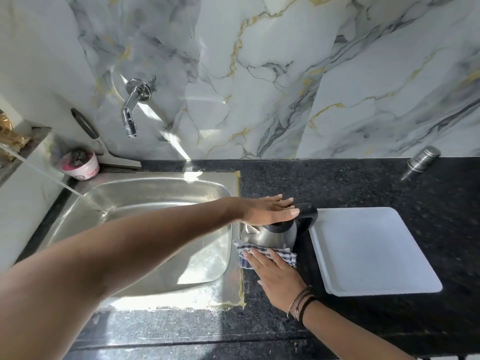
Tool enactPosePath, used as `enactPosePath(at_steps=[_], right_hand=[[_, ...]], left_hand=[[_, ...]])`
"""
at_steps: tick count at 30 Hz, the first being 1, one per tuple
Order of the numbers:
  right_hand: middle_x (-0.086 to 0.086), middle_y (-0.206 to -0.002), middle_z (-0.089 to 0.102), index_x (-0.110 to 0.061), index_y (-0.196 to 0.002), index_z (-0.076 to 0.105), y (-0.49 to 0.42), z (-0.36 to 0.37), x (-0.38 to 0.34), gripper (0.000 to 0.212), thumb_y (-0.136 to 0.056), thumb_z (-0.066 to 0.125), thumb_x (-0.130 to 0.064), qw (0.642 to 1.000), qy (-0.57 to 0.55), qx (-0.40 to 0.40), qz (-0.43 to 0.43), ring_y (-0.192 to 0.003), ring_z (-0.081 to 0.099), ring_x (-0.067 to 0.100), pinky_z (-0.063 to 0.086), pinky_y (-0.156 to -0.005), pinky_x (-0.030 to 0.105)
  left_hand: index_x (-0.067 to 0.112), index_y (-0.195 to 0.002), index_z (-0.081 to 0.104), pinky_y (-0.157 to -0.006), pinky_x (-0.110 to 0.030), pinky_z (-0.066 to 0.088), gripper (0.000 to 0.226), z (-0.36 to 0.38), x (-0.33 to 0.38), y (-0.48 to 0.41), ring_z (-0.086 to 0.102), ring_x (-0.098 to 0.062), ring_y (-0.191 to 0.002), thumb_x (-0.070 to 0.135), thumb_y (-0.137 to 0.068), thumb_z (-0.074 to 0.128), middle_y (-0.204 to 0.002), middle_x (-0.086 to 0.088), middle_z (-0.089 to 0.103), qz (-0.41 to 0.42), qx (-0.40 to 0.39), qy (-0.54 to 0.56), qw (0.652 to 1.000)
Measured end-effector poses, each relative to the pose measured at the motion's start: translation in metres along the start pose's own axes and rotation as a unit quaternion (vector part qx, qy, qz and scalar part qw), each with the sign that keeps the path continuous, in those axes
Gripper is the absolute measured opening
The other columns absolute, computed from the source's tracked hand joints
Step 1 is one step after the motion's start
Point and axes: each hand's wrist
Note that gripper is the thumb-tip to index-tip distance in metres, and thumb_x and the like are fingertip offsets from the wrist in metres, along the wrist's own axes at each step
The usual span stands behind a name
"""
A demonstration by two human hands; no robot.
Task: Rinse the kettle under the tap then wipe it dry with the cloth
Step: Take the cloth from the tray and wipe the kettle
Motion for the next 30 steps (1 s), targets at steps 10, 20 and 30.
enactPosePath(at_steps=[10, 20, 30], right_hand=[[-0.002, -0.169, 0.007, -0.015, -0.157, 0.021, -0.001, -0.002, 0.013, 0.082, -0.088, 0.055, -0.044, 0.996, -0.055, 0.033, 0.067, -0.153, 0.004, 0.026, -0.010, -0.122, 0.053], [0.000, -0.169, 0.005, -0.017, -0.159, 0.012, 0.019, -0.007, 0.011, 0.085, -0.091, 0.052, -0.048, 0.962, -0.159, 0.095, 0.202, -0.155, 0.004, 0.029, 0.002, -0.123, 0.057], [-0.001, -0.164, 0.028, -0.020, -0.153, 0.038, -0.009, -0.032, 0.002, 0.075, -0.084, 0.062, -0.039, 0.966, -0.145, 0.098, 0.190, -0.151, 0.020, 0.029, 0.012, -0.120, 0.055]], left_hand=[[0.030, -0.156, 0.008, -0.120, -0.054, -0.007, 0.101, 0.004, -0.022, -0.020, -0.016, -0.006, -0.149, 0.088, -0.074, 0.004, -0.163, 0.016, -0.007, -0.016, -0.029, -0.010, 0.999], [0.038, -0.155, 0.004, -0.109, -0.034, 0.040, 0.072, 0.002, -0.029, -0.024, -0.008, 0.004, -0.138, 0.072, -0.092, 0.012, -0.163, 0.017, -0.008, -0.027, -0.030, 0.066, 0.997], [0.033, -0.155, 0.019, -0.117, -0.037, 0.019, 0.073, 0.009, -0.023, -0.021, 0.005, -0.012, -0.152, 0.067, -0.093, 0.036, -0.165, 0.008, 0.006, -0.079, 0.022, 0.193, 0.978]])
Point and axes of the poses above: each hand's wrist, its own y-axis away from the middle knuckle, its own z-axis out of the palm, x = y × z
